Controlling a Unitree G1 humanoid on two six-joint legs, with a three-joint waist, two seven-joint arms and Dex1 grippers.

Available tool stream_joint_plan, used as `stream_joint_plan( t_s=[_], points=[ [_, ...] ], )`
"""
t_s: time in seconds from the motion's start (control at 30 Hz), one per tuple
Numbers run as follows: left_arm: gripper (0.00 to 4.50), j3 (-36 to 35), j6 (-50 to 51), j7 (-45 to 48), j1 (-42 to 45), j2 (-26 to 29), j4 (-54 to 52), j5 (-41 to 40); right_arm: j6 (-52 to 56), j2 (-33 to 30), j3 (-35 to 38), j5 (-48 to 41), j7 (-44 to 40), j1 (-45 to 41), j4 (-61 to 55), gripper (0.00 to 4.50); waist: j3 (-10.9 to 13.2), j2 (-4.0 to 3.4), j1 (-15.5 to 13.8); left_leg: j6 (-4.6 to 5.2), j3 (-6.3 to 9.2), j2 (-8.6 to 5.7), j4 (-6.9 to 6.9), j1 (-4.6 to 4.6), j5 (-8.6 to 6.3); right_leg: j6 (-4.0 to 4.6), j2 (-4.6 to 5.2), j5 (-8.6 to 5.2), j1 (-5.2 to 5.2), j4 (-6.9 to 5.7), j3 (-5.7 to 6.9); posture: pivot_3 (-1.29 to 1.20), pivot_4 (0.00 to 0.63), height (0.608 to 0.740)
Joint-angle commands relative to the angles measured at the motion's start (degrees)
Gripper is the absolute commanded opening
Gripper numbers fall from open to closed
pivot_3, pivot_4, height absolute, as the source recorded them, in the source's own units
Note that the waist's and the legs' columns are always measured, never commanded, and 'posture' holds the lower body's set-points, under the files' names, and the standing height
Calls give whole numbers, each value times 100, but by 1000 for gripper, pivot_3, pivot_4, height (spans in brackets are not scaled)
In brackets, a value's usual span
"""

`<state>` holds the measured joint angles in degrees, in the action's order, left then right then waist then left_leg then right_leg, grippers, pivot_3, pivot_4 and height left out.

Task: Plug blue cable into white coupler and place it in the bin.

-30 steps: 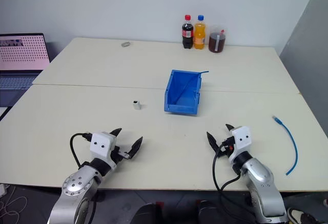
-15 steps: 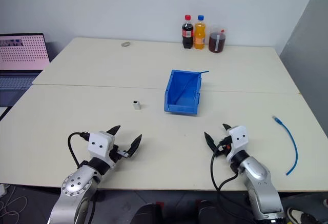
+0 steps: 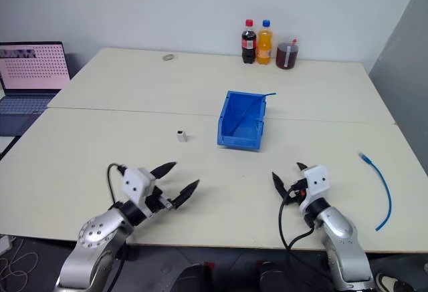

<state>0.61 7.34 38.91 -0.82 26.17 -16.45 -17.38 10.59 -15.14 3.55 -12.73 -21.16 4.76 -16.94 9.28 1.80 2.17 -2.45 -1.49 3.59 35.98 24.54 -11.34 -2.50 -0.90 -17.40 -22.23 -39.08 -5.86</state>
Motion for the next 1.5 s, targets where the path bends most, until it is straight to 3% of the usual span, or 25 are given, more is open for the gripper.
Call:
stream_joint_plan(
  t_s=[0.03, 0.13, 0.27, 0.5, 0.6, 0.87, 0.97, 1.13, 1.37, 1.5],
  points=[
    [4500, 341, 43, 578, 499, 150, -153, -142, 234, -113, 661, -295, 261, 123, -624, 4461, -1, -2, -24, 0, -2, 2, 0, -1, 0, 0, 0, 1, 1, 2, 0, 0, 150, 740],
    [4500, 597, 172, 916, 1043, 171, 21, -175, 637, -228, 1208, -531, 458, 231, -892, 4461, 0, -4, -31, 0, -1, 4, -1, 0, 0, 3, -3, 0, 0, 1, 1, 0, 150, 740],
    [4500, 1209, 671, 1575, 1773, 264, 184, -153, 1488, -957, 2215, -859, 459, 202, -823, 4461, 2, -15, -47, 0, 1, 0, 2, 2, 0, 2, -4, 1, 3, 0, 0, 0, 150, 740],
    [4500, 1716, 1297, 2076, 2181, 244, 116, -229, 2458, -2378, 2638, -914, -145, -251, 816, 4461, -4, -27, 19, 2, 3, -1, 4, 3, 1, -2, -10, 3, 4, 2, -5, 0, 150, 740],
    [4500, 1741, 1400, 2113, 2271, 184, 146, -260, 2591, -2728, 2589, -1098, -652, -622, 1561, 4461, -8, -46, 31, 3, 3, -2, 6, 3, 1, -4, -11, 3, 5, 1, -7, 0, 150, 740],
    [4500, 1788, 1459, 2242, 2458, 99, 215, -237, 1994, -3180, 1933, -607, -1383, -1808, 3897, 4461, -9, -52, 58, 3, 4, -6, 8, 3, 1, -4, -10, 4, 10, 3, -8, 0, 150, 740],
    [4500, 1792, 1456, 2264, 2466, 106, 215, -221, 1621, -3291, 1734, -388, -1539, -2165, 4599, 4014, -6, -62, 68, 3, 2, -9, 8, 2, 1, -3, -8, 6, 12, 3, -9, 0, 150, 740],
    [4500, 1745, 1511, 2275, 2325, 206, 97, -246, 1084, -3531, 1445, -138, -1984, -2490, 5408, 2863, -5, -63, 84, 3, 3, -9, 8, 1, 1, -4, -8, 6, 13, 4, -9, 0, 150, 740],
    [4500, 1705, 1557, 2379, 2243, 358, 52, -288, 417, -3694, 1137, 123, -2531, -2470, 5713, 871, -5, -63, 83, 3, 5, -9, 8, 1, 1, -5, -7, 5, 16, 4, -6, 0, 150, 740],
    [4500, 1684, 1550, 2414, 2249, 396, 86, -297, 70, -3782, 1008, 224, -2799, -2458, 5690, 116, -5, -63, 81, 3, 5, -10, 11, 0, 1, -5, -6, 6, 18, 4, -5, 0, 150, 740]
  ],
)
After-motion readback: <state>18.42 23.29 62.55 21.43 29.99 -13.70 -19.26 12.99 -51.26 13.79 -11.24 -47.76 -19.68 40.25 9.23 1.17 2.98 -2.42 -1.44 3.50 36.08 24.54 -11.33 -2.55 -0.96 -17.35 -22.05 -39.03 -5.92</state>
